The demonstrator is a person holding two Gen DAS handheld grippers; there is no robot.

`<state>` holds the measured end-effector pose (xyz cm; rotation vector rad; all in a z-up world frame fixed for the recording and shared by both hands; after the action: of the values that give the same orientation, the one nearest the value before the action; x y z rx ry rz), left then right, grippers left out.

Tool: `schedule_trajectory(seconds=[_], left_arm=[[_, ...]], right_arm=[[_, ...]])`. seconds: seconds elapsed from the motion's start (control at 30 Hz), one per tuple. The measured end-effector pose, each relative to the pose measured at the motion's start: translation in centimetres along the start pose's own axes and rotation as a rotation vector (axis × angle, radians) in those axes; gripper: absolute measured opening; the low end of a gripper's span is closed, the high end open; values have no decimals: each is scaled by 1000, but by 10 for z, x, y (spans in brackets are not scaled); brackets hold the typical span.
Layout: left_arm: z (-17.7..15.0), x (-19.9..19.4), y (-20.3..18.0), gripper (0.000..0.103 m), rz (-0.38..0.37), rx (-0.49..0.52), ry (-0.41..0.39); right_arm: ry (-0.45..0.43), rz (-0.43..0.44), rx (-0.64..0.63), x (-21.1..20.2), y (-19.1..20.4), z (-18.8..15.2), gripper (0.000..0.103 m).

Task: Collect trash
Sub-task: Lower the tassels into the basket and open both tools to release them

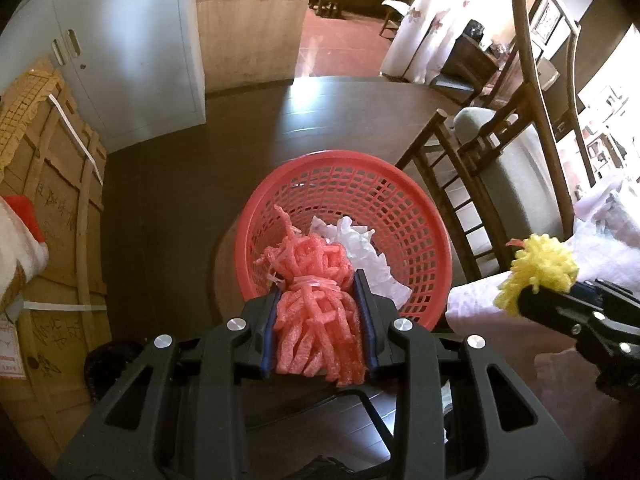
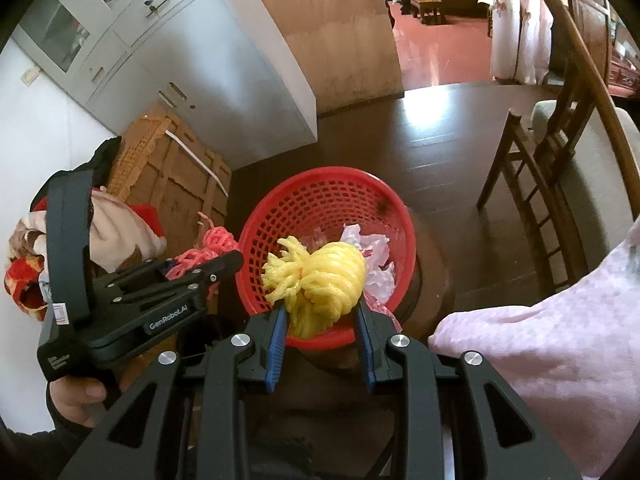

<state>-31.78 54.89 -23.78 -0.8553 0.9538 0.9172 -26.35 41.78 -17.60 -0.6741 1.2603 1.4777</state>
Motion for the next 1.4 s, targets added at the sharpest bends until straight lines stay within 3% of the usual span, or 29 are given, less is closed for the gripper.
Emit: schedule_trajectory(seconds=[0.53, 1.4], left_arm=[[-5, 17, -5, 34, 31, 8, 17], [0, 50, -4, 34, 42, -24, 59]], right_arm=[[62, 32, 51, 46, -5, 8, 31], [89, 48, 102, 70, -16, 15, 31]])
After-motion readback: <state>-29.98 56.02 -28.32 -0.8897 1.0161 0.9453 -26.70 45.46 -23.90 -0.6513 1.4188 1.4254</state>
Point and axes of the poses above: each gripper's, at about its wrist camera, not at the fingertips, and x roughly the way its jaws point, y to its left, z to its top, the point moved 8 cm from there along x, roughly the way its jaws point, and after that the axes turned 3 degrees about y, right-handed, at the moved point
